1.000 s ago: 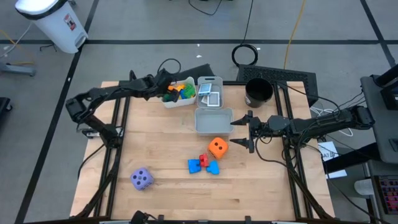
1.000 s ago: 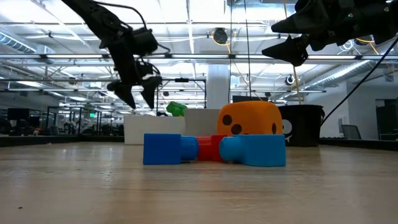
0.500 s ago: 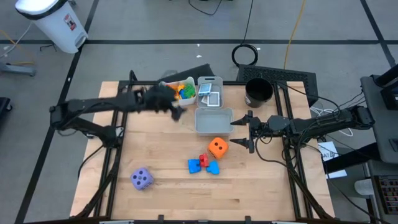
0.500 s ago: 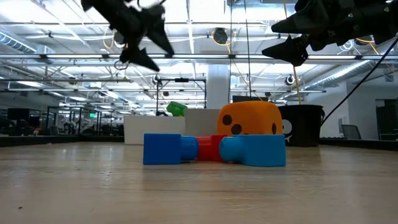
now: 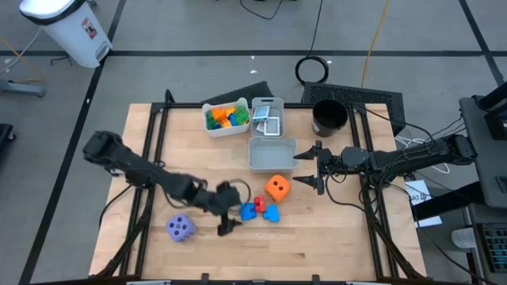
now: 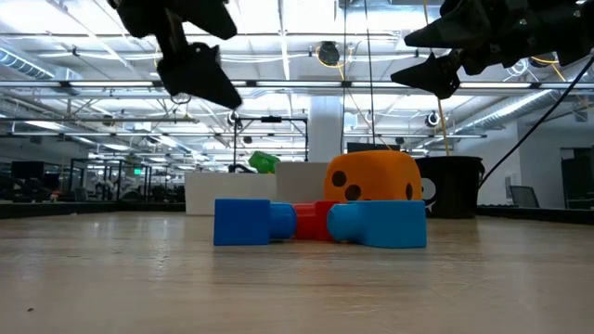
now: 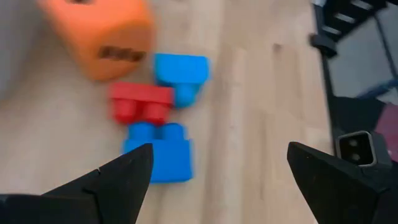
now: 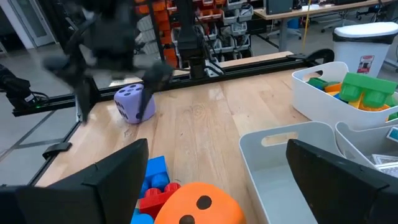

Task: Pick & Place Toys
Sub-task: Put the blue game piece into the white bin

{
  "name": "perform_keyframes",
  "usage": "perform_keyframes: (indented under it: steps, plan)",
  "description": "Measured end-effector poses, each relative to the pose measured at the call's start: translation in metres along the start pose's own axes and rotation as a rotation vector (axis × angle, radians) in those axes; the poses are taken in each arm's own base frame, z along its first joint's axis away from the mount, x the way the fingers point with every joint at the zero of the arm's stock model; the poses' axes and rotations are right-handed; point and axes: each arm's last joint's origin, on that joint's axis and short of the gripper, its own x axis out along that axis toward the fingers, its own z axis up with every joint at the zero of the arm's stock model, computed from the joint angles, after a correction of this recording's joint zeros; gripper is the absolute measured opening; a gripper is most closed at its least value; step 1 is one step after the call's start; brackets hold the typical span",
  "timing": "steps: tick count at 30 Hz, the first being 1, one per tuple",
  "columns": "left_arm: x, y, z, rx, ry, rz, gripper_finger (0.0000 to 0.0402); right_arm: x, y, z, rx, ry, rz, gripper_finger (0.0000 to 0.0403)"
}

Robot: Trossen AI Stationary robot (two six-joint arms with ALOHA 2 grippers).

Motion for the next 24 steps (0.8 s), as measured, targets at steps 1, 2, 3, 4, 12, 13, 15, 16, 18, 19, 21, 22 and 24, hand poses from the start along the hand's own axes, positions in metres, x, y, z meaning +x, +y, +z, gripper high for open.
perform_keyframes:
  steps: [1, 2, 3, 4, 12, 13, 15, 16, 18, 19, 21, 22, 24]
  plan:
    - [0.008, -0.004, -0.003, 0.013, -0.007, -0.017, 0.0376, 0.000, 0.000, 0.000, 0.000, 0.000, 0.000, 0.0357]
    - [0.015, -0.007, -0.005, 0.020, -0.011, -0.027, 0.0376, 0.000, 0.000, 0.000, 0.000, 0.000, 0.000, 0.0357]
    - [0.021, -0.008, -0.007, 0.018, -0.014, -0.032, 0.0376, 0.000, 0.000, 0.000, 0.000, -0.002, 0.000, 0.0357]
    - [0.027, -0.008, -0.007, 0.005, -0.013, -0.047, 0.0376, 0.000, 0.000, 0.001, 0.001, -0.006, 0.001, 0.0357]
    - [0.049, 0.011, -0.009, -0.026, 0.035, -0.014, 0.0376, 0.000, 0.000, 0.000, 0.015, 0.003, -0.001, 0.0357]
    - [0.050, 0.013, -0.009, -0.025, 0.036, -0.002, 0.0376, 0.000, 0.000, 0.000, 0.015, 0.004, -0.001, 0.0357]
    - [0.050, 0.016, -0.007, -0.015, 0.026, 0.012, 0.0376, 0.000, 0.000, -0.001, 0.015, 0.008, -0.002, 0.0357]
    - [0.050, 0.016, -0.006, -0.001, 0.019, 0.017, 0.0376, 0.000, 0.000, -0.001, 0.015, 0.009, -0.002, 0.0357]
    - [0.048, 0.017, -0.005, 0.025, 0.013, 0.038, 0.0376, 0.000, 0.000, -0.001, 0.013, 0.010, -0.002, 0.0357]
    - [0.047, 0.017, -0.005, 0.026, 0.015, 0.049, 0.0376, 0.000, 0.000, -0.001, 0.013, 0.009, -0.002, 0.0357]
    - [0.048, 0.017, -0.009, 0.032, 0.042, 0.068, 0.0376, 0.000, 0.000, -0.001, 0.011, 0.010, -0.002, 0.0357]
    - [0.049, 0.018, -0.012, 0.036, 0.069, 0.082, 0.0376, 0.000, 0.000, -0.001, 0.011, 0.009, -0.002, 0.0357]
    - [0.049, 0.021, -0.018, 0.044, 0.121, 0.114, 0.0376, 0.000, 0.000, -0.001, 0.009, 0.010, -0.002, 0.0357]
